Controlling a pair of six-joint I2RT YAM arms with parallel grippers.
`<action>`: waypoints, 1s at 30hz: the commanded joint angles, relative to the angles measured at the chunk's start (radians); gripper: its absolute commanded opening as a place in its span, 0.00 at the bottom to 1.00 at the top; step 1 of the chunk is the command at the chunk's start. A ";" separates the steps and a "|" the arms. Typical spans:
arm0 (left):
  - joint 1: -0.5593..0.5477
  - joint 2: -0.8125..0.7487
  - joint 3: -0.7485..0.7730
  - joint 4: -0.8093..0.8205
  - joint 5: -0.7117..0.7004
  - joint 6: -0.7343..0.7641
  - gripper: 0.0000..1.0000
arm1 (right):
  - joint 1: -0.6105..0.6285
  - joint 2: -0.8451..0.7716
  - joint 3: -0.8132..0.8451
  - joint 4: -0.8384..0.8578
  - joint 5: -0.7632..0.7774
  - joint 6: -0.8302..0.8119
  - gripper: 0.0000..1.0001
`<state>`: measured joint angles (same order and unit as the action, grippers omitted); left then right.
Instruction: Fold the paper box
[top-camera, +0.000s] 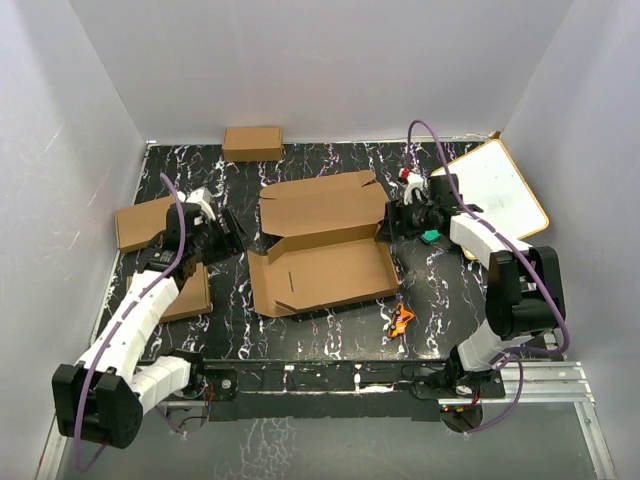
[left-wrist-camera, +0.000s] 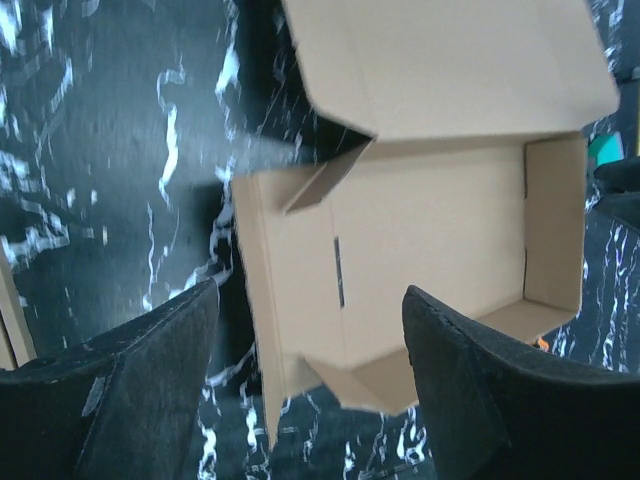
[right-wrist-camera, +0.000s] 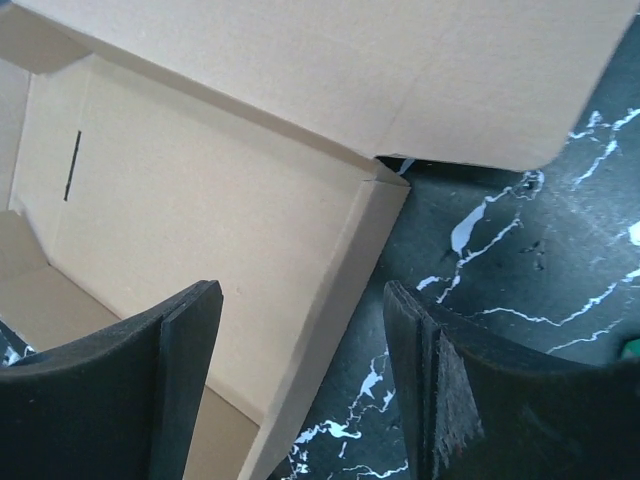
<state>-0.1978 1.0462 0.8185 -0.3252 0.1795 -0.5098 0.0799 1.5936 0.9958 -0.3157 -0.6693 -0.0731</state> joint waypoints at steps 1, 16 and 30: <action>0.005 -0.088 -0.080 -0.077 0.039 -0.138 0.73 | 0.062 -0.021 0.005 0.044 0.125 0.023 0.69; 0.004 -0.184 -0.118 -0.119 0.015 -0.199 0.73 | 0.206 0.035 -0.022 0.091 0.491 0.067 0.45; 0.005 -0.232 -0.114 -0.050 0.103 -0.327 0.73 | 0.225 -0.052 0.017 0.169 0.617 0.031 0.08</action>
<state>-0.1974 0.8551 0.6910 -0.4179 0.2222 -0.7757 0.3042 1.6379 0.9443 -0.2569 -0.1024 -0.0330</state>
